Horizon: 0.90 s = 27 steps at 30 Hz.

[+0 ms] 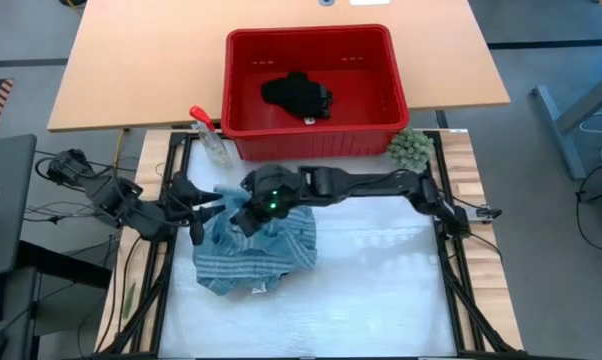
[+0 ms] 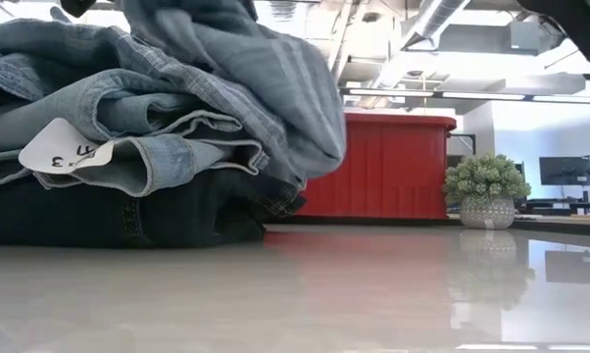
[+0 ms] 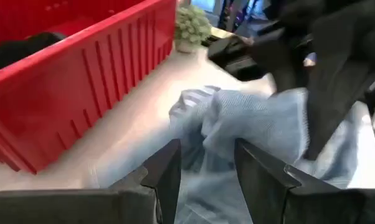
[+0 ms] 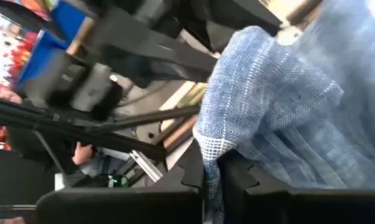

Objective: Fold Laundry from Bin
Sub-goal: Fold the light blue polo shirt

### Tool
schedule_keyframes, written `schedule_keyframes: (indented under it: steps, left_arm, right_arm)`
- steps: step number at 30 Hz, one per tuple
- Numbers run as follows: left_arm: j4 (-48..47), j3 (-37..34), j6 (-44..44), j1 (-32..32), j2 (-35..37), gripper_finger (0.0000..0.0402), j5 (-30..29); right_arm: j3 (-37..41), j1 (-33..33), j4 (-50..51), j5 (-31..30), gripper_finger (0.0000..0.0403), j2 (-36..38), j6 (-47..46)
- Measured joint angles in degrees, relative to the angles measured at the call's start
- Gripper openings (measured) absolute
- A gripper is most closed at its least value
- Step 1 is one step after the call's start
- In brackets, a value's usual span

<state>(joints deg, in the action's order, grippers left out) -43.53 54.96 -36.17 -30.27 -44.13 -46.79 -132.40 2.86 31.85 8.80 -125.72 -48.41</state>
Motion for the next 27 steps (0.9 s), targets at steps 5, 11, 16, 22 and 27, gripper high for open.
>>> schedule_keyframes:
  steps: [5, 11, 16, 22, 27]
  left_arm:
    - [0.4, 0.0, 3.7, -0.5, 1.3, 0.0137, 1.1]
    - [1.5, 0.0, 5.3, -1.6, 5.1, 0.0137, -1.3]
    - [2.9, -1.3, 5.5, -1.6, 1.9, 0.0137, 3.2]
    - [10.7, -4.5, 8.0, -1.5, -3.7, 0.0137, 8.6]
    - [7.7, -4.6, 5.6, -0.9, -6.9, 0.0137, 9.6]
  right_arm:
    - [-0.1, -0.4, -3.4, 7.3, 0.0078, -4.1, -0.2]
    - [-0.1, 0.6, -7.5, 12.8, 0.0099, -6.5, -0.2]
    - [-0.1, -0.3, -6.8, 13.6, 0.0118, -5.8, 1.8]
    - [-0.6, -1.7, -3.6, 15.0, 0.0129, -4.3, 4.8]
    - [-1.2, -2.6, 2.6, 17.3, 0.0130, -4.1, 8.1]
